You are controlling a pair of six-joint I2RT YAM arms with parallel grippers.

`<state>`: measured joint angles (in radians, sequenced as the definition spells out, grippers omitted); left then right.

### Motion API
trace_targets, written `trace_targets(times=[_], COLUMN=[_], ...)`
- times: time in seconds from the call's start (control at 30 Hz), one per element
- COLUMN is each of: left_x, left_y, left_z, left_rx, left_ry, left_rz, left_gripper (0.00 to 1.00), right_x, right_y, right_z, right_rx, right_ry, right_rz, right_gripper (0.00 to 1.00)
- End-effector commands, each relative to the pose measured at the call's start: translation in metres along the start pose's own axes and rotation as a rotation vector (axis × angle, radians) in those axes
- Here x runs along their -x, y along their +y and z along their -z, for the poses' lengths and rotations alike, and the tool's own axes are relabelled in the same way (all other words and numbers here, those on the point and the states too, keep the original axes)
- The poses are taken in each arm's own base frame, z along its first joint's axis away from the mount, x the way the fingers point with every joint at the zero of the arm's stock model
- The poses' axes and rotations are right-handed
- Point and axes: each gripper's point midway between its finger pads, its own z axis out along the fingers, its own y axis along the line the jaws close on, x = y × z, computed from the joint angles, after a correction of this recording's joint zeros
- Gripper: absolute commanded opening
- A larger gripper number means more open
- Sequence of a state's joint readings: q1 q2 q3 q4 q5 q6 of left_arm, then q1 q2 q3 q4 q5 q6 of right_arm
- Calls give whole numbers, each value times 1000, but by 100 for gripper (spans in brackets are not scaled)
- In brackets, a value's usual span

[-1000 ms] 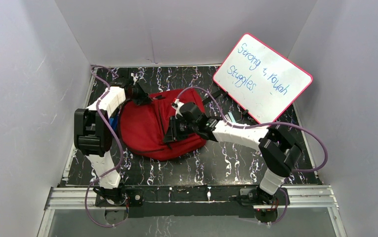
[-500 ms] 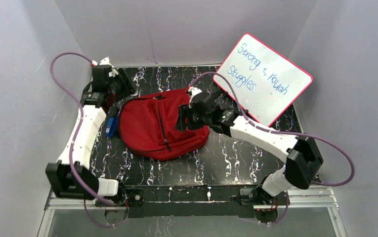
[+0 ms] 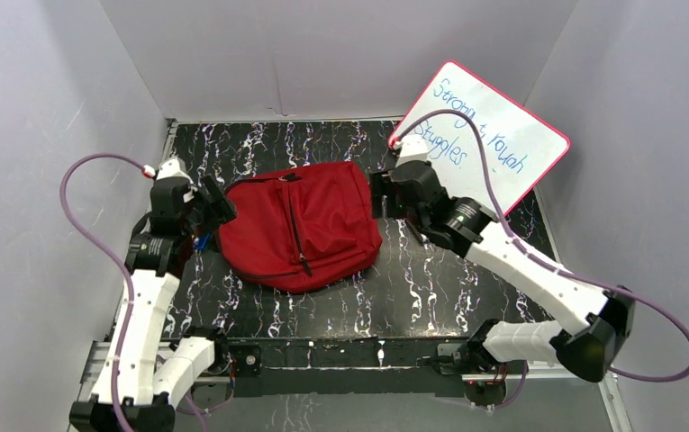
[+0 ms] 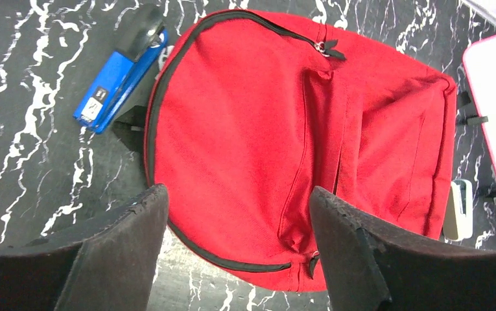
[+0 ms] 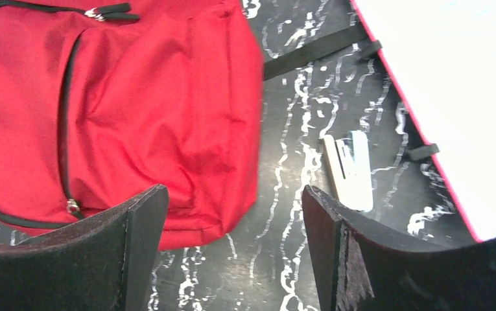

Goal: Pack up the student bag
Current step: Reset both arms

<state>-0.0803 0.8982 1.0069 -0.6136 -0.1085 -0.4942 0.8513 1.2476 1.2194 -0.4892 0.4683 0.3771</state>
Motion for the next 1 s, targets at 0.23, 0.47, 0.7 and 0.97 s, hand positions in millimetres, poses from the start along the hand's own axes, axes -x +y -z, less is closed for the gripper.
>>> trace_targets(times=[0.23, 0.47, 0.7, 0.97], left_x=[-8, -17, -24, -26], left_y=[40, 44, 41, 40], left_z=[32, 31, 22, 19], left_rx=[100, 91, 64, 54], left_ry=[-132, -152, -131, -131], left_rz=[-25, 9, -18, -18], left_gripper=[87, 88, 88, 88], right_x=[-12, -27, -41, -63], right_y=[-72, -85, -88, -95], right_z=[45, 52, 49, 43], right_rx=[-217, -228, -228, -243], right_ry=[-130, -159, -149, -141], right_rz=[-20, -16, -29, -28], right_gripper=[99, 99, 99, 99])
